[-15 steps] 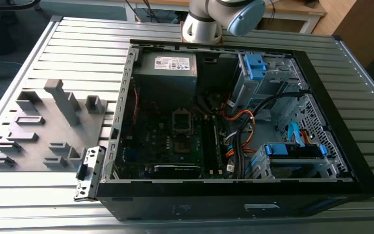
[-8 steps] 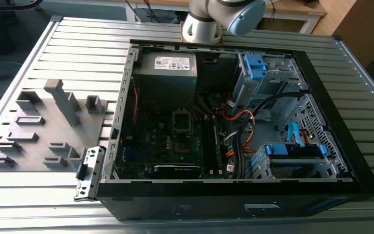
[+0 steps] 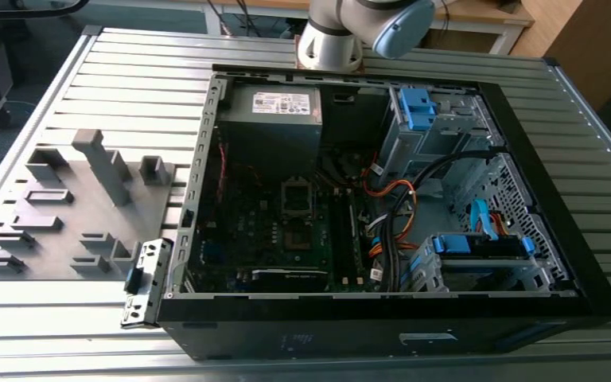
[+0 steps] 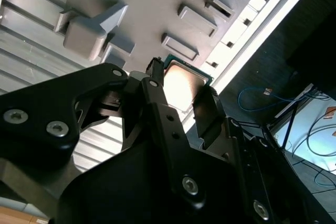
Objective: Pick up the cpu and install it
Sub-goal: 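Pick up the cpu and move it towards the insertion slot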
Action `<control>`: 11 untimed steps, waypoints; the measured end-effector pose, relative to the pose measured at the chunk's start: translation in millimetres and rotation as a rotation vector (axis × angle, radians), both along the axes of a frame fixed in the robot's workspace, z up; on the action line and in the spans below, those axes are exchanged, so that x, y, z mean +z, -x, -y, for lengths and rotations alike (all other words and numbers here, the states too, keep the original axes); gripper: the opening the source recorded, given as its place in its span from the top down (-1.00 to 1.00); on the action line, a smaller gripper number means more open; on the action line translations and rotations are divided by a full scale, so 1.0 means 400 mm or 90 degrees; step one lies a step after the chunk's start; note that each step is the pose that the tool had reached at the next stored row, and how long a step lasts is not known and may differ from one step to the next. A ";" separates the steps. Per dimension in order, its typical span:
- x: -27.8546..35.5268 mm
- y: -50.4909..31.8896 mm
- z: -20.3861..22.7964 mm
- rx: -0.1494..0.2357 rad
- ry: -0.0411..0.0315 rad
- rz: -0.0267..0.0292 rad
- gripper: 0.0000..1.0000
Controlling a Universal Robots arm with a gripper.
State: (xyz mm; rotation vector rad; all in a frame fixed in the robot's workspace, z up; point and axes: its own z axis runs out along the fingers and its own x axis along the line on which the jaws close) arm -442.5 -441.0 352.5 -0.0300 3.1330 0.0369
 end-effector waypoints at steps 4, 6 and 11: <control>0.000 -0.026 0.001 0.000 0.0000 -0.0001 0.06; 0.000 -0.040 0.001 0.000 0.0000 0.0000 0.06; 0.000 -0.073 0.002 0.000 0.0000 0.0000 0.06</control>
